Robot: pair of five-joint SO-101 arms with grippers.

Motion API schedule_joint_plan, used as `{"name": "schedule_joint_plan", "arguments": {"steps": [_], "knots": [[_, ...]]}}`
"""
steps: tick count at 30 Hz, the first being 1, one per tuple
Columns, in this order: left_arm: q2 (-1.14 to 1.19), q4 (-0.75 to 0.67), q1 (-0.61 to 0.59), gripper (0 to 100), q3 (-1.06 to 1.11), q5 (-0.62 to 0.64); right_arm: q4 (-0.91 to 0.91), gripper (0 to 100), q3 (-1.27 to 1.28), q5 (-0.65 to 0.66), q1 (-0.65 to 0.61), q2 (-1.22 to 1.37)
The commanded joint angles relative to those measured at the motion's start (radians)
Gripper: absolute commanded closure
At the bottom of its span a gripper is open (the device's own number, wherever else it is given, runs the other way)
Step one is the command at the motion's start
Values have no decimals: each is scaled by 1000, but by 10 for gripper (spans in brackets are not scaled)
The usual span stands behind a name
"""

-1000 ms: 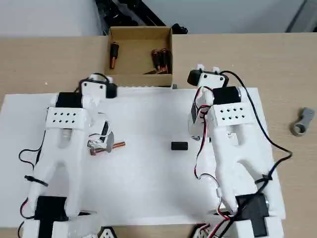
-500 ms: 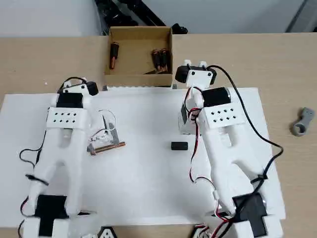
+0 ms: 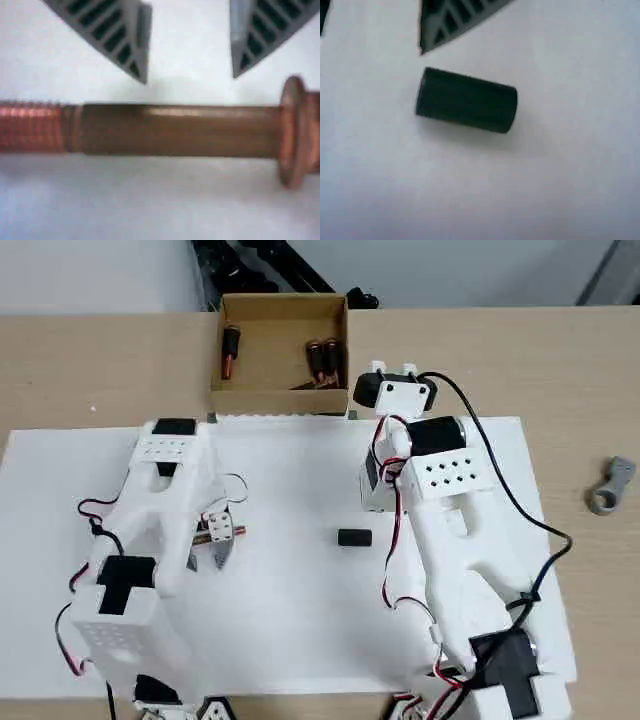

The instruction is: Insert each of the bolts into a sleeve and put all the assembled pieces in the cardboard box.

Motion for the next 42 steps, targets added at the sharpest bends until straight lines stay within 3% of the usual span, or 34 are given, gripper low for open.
{"name": "schedule_joint_plan", "arguments": {"steps": [1,9,13,19,30,37,42], "knots": [[-5,-31,-11,914,-50,0,-1,876,-3,-11,1,-38],[-44,-58,-21,928,-53,-17,-7,876,38,-11,2,-44],[-94,-118,-41,994,-50,-40,-8,876,49,-11,2,-44],[-98,-267,-66,994,13,-78,-10,876,49,-11,-2,-45],[-107,-411,-63,994,30,-77,-10,876,49,-12,-4,-45],[-109,-410,-66,994,28,-66,-5,876,49,-12,-4,-45],[-157,-265,-61,993,-58,-64,-10,876,49,-12,-4,-39]]}}
